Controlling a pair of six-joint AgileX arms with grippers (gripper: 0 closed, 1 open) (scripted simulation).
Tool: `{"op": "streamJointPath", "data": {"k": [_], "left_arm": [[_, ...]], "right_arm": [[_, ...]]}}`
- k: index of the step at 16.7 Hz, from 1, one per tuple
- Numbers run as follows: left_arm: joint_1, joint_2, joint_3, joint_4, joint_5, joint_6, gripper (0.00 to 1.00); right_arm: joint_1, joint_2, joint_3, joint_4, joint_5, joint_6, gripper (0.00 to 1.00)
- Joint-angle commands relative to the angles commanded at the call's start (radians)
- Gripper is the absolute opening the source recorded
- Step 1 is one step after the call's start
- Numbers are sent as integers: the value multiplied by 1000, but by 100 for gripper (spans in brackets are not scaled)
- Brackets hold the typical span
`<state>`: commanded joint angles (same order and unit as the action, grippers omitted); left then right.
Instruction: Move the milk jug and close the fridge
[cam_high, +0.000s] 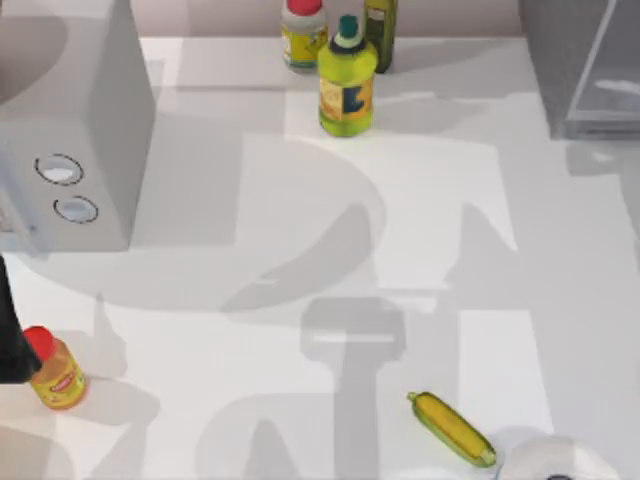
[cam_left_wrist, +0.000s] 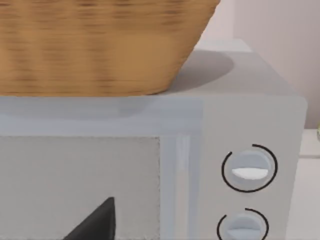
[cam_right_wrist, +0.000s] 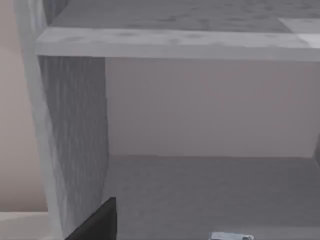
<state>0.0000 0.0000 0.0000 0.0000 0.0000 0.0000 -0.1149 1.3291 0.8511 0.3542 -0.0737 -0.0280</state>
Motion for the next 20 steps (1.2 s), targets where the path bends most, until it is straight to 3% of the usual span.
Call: {"op": "streamJointPath", "data": {"k": [7,11,15,20], "left_arm": [[0,0,0,0,0,0,100],[0,0,0,0,0,0,100],[0,0,0,0,0,0,100],[0,0,0,0,0,0,100]], "right_arm": [[54,-813,-468,-193,51,-20,100],[88,-1144,-697,-289,67,2,100],[112,-1310,-835,-347,73,25,100],[115,-1329,-851,-354,74,28,100]]}}
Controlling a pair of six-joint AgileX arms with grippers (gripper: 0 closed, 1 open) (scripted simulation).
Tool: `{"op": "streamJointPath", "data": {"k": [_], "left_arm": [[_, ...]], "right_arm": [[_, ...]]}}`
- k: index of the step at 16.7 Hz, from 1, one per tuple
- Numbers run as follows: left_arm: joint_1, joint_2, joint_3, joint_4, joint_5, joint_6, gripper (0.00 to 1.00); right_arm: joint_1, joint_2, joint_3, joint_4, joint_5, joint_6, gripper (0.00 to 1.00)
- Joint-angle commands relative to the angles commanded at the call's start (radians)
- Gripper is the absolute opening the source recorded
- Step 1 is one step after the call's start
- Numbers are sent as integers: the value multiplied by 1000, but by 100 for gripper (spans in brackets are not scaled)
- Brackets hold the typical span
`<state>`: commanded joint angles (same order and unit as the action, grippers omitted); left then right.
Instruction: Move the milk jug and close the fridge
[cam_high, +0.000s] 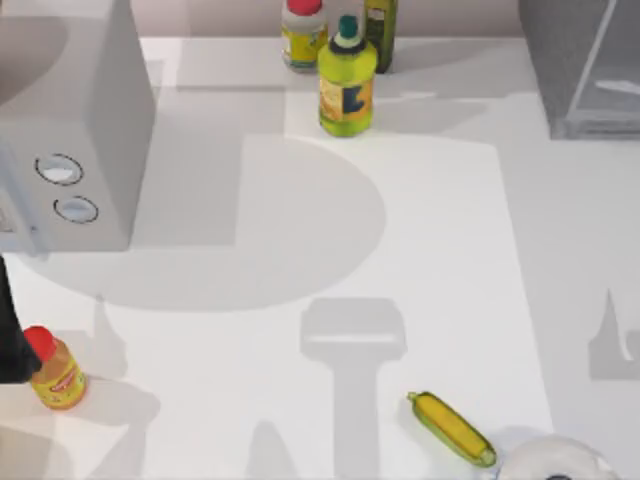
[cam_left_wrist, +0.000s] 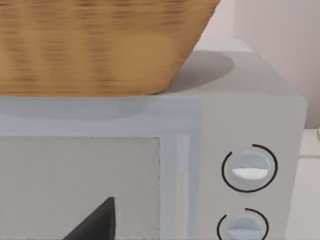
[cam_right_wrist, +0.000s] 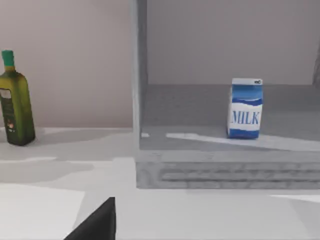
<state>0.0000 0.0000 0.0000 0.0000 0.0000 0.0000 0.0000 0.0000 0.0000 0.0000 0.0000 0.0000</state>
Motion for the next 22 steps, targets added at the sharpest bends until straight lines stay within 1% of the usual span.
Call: {"op": "streamJointPath", "data": {"k": [4,7,10,18,22], "left_arm": [[0,0,0,0,0,0,100],[0,0,0,0,0,0,100],[0,0,0,0,0,0,100],[0,0,0,0,0,0,100],[0,0,0,0,0,0,100]], "right_arm": [[-2,-24,25,-33,-2,1,100],[-1,-118,103,-161,-1,5,100],[-3,-250,213,-385,2,2,100],[-5,-627,521,-1149,10,-27,100],[-2,-755,625,-1386,9,-19,100]]}}
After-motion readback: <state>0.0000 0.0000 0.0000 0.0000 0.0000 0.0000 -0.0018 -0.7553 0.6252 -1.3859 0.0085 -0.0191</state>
